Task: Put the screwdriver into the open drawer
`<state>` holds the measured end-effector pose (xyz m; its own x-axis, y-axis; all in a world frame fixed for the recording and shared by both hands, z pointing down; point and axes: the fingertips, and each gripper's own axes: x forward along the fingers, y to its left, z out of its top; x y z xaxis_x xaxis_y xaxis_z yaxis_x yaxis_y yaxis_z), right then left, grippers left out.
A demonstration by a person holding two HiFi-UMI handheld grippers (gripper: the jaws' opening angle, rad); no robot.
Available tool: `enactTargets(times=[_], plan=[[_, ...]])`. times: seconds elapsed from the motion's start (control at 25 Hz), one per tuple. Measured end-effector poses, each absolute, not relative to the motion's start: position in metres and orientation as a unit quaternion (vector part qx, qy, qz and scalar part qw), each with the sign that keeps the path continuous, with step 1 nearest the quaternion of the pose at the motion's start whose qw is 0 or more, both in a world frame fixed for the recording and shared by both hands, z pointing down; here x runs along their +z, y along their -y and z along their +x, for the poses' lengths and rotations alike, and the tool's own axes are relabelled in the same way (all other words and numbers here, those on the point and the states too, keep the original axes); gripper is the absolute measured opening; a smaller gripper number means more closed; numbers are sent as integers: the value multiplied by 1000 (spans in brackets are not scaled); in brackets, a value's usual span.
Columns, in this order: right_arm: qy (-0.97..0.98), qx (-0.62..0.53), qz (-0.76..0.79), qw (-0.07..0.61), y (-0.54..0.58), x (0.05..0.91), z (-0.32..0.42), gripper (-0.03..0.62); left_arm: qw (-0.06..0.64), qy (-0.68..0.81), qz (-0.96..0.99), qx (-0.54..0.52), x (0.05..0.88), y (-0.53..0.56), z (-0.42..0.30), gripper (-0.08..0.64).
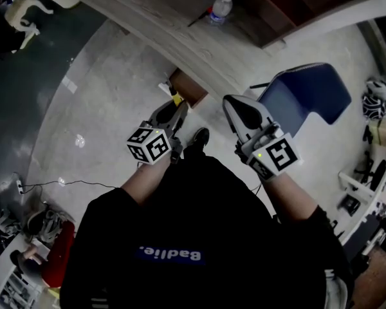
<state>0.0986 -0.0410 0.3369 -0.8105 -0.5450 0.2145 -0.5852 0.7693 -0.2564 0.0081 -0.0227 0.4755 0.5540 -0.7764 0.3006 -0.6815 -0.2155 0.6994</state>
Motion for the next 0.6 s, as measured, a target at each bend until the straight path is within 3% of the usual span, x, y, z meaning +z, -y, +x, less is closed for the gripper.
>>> enactTargets(times=[0.6], plan=[[921, 173, 330, 109, 33, 372, 83, 28, 477, 472, 741, 0, 588, 24, -1, 77]])
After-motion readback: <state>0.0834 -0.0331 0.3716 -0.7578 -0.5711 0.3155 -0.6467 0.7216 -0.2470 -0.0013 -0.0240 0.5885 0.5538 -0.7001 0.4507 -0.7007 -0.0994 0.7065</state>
